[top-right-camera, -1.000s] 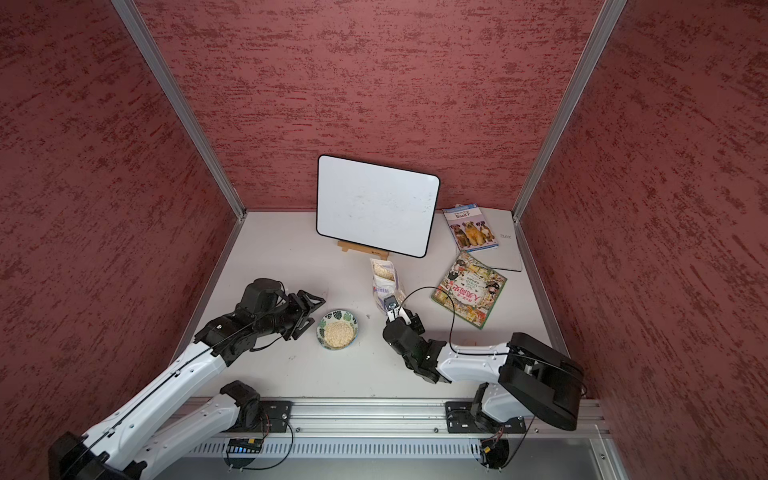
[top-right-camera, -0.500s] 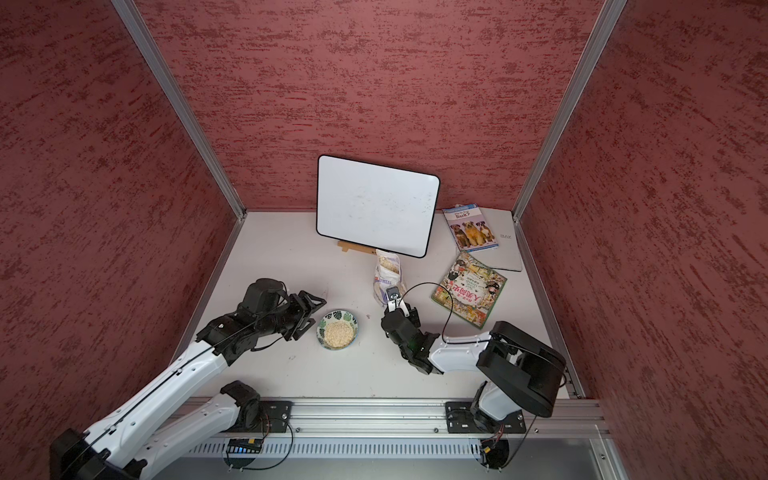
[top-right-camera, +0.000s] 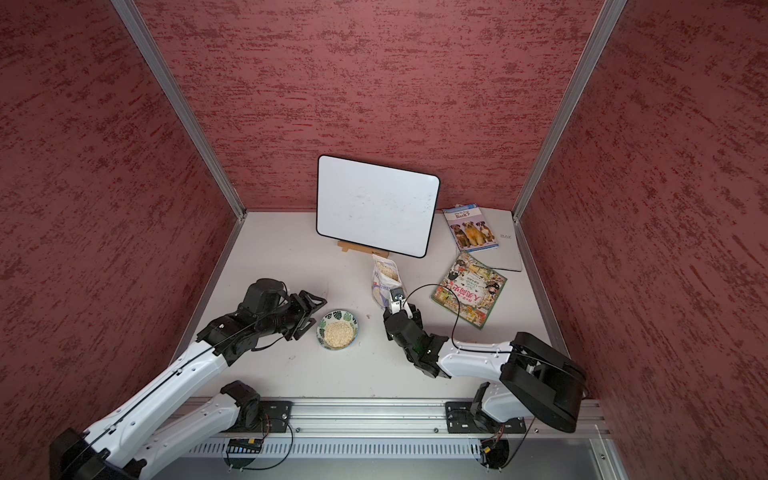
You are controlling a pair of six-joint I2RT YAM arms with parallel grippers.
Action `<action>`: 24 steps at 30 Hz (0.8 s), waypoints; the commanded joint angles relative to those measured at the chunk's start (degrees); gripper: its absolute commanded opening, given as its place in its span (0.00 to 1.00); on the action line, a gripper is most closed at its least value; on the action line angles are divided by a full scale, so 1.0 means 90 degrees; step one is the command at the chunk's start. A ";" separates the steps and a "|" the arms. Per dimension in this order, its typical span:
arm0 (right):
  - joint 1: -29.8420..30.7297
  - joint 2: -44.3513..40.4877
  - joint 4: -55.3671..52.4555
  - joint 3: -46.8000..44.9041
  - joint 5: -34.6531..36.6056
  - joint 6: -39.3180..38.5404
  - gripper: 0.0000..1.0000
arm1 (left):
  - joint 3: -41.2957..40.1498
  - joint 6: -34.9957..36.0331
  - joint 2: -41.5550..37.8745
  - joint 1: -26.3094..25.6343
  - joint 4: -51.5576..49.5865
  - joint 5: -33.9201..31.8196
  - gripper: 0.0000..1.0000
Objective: Pour the oats into the breakfast bowl
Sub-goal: Place the oats bag at the center of the board, then close the oats bag at the center of the board.
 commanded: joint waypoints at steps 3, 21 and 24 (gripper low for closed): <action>0.0106 -0.0421 -0.0239 -0.0063 0.0088 0.0208 0.58 | -0.0101 -0.0034 -0.0067 -0.0050 0.0104 -0.0065 0.72; 0.0165 -0.3279 -0.7195 0.3412 -0.0297 0.0032 0.99 | 0.0229 0.0522 0.0149 -0.0096 -0.0078 -0.0188 0.73; -0.0080 -0.2308 -0.8288 0.4679 -0.0590 -0.0313 0.99 | 0.0447 0.0853 0.0280 -0.0101 -0.0290 -0.0152 0.73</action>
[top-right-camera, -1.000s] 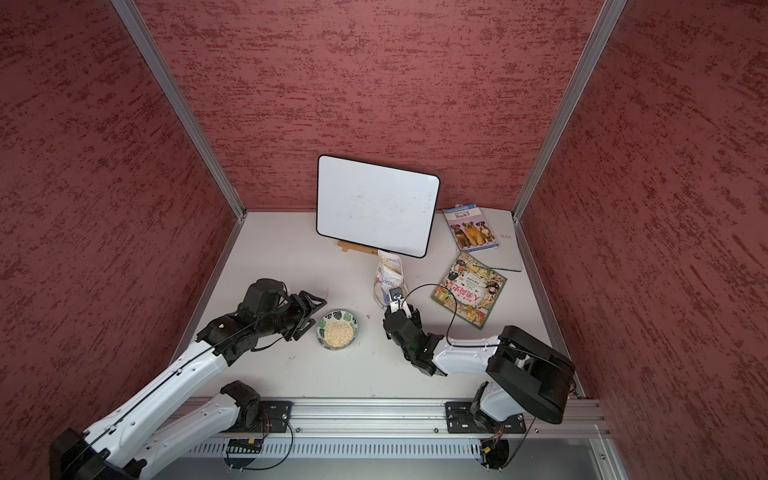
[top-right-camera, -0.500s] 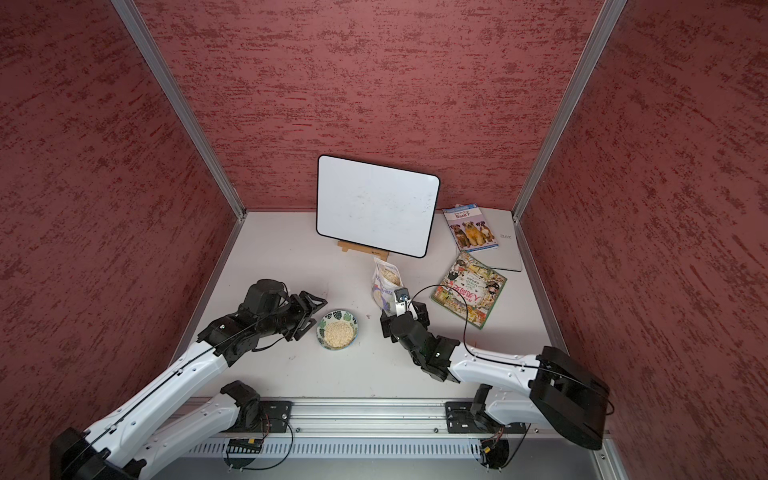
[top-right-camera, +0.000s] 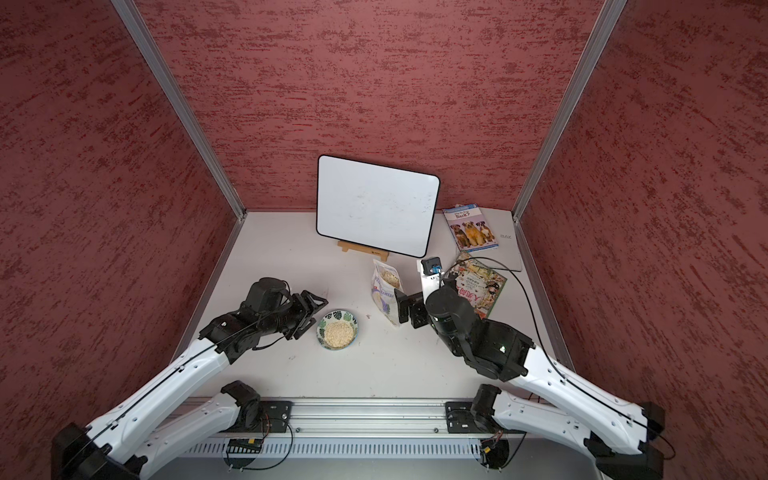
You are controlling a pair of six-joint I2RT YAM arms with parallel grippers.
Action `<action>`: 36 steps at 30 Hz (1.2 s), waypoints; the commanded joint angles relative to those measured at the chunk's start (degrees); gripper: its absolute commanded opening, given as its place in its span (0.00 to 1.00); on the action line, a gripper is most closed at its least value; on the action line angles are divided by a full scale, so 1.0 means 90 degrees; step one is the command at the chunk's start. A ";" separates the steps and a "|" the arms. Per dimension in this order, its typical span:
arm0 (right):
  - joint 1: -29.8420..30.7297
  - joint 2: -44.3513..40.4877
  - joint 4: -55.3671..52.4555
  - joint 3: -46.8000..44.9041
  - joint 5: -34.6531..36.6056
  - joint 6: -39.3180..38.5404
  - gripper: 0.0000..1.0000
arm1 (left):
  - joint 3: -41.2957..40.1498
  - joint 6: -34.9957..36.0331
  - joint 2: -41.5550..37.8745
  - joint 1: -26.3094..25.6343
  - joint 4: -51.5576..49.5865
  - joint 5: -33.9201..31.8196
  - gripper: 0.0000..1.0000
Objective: Pour the oats into the breakfast bowl
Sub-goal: Close the oats bag at the center of the board.
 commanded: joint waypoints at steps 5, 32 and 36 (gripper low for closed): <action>-0.0987 0.1855 -0.2679 0.2186 -0.1608 -0.0957 0.89 | 0.0385 0.0680 0.0130 -0.0045 -0.0297 -0.0018 0.74; -0.1691 0.4305 -0.3121 0.3297 -0.2216 -0.2109 0.41 | 0.0365 0.0880 0.0213 -0.0069 -0.0296 0.0009 0.74; -0.1748 0.4465 -0.3055 0.3397 -0.2218 -0.2142 0.32 | 0.0354 0.0861 0.0178 -0.0070 -0.0306 0.0018 0.74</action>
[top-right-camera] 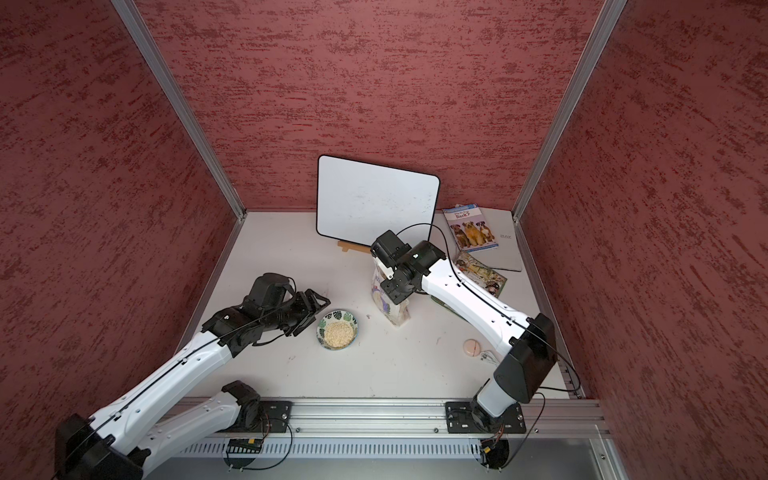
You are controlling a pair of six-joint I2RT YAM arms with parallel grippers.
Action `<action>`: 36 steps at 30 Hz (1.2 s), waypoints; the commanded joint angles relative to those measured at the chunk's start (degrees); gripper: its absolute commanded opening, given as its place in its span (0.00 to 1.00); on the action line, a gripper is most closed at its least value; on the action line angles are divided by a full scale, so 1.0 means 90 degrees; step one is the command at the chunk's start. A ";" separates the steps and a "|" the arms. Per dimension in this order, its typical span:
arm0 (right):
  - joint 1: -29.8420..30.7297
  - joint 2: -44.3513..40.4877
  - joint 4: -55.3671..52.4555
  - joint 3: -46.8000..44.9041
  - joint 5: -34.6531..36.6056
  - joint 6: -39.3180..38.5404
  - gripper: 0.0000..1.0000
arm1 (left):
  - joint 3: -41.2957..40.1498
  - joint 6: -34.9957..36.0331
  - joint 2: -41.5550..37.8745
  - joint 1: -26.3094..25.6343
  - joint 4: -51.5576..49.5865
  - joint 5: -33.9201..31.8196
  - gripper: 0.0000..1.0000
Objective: Pour the oats into the breakfast bowl
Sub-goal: Close the oats bag at the center of the board.
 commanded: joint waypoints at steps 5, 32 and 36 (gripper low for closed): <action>-0.0142 0.0182 0.0152 0.0242 0.0081 -0.0060 0.17 | 0.0066 0.0086 -0.0134 -0.0041 -0.0041 -0.0025 0.74; -0.0186 -0.1200 -0.0018 -0.0459 -0.0745 0.0817 0.43 | 0.0444 0.1689 0.0539 -0.0097 0.0527 0.0377 0.74; -0.0186 -0.0916 -0.0118 -0.0158 -0.0830 0.0826 0.43 | 0.0449 0.1744 0.0634 -0.0130 0.0676 0.0380 0.74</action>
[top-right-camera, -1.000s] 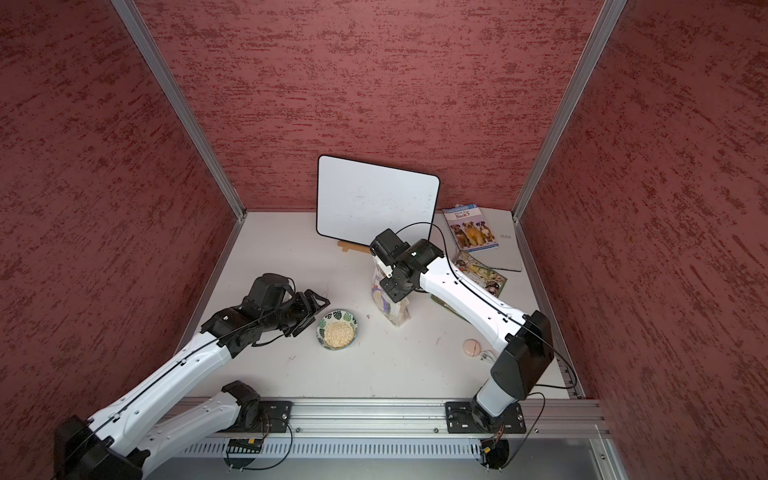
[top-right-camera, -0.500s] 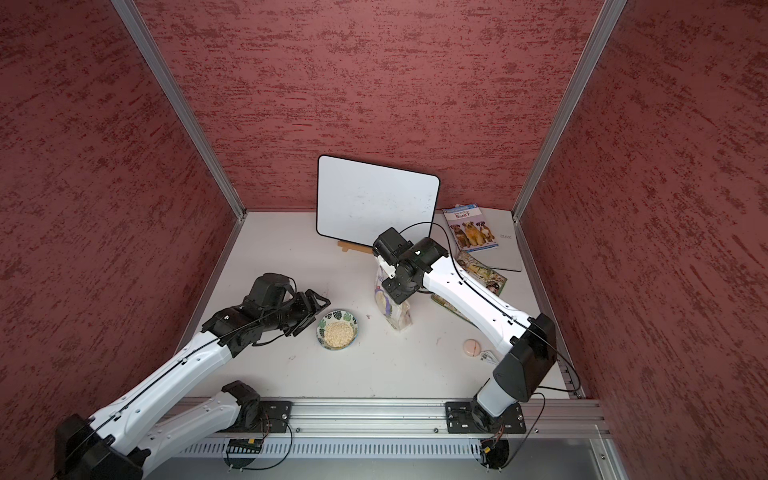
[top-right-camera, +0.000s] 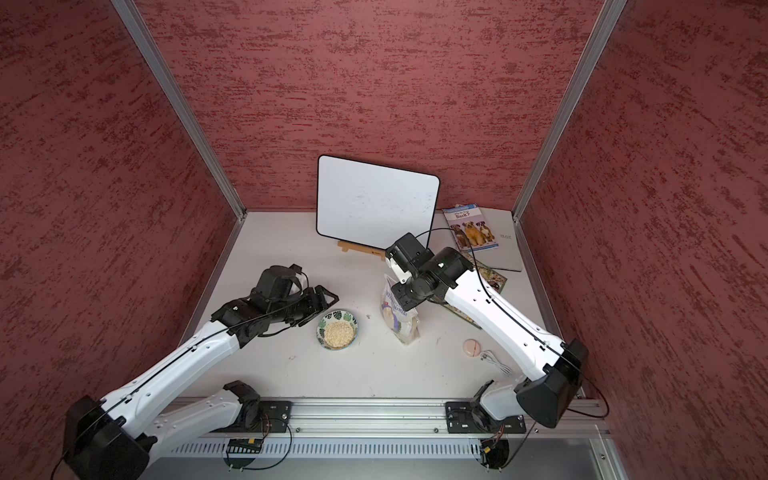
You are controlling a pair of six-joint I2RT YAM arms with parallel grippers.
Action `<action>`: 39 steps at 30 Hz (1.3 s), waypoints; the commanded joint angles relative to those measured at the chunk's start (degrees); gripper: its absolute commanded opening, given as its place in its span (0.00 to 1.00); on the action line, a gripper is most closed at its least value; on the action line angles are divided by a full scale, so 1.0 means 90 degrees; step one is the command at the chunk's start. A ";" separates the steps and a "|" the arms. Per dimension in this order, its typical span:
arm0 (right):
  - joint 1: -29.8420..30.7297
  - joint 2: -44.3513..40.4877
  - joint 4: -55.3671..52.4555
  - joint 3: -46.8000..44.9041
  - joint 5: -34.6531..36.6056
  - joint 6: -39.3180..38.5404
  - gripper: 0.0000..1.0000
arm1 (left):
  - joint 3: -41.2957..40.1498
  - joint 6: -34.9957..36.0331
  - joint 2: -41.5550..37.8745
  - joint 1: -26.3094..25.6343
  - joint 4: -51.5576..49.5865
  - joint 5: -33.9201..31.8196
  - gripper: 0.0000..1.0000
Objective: Pour the oats into the breakfast bowl
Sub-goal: Close the oats bag at the center of the board.
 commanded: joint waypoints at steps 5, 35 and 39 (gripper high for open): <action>-0.0077 0.0402 0.0303 0.0223 -0.0442 0.0171 0.50 | 0.0031 0.0281 0.0034 -0.0137 0.0440 0.0091 0.74; -0.0077 0.0440 0.0093 0.0252 0.0588 0.0096 0.00 | 0.0769 0.1553 0.1989 -0.1150 0.2381 0.1037 0.68; -0.0079 0.0308 0.0176 0.0307 0.0406 0.0089 0.00 | 0.0825 0.1544 0.2193 -0.1238 0.2609 0.1086 0.68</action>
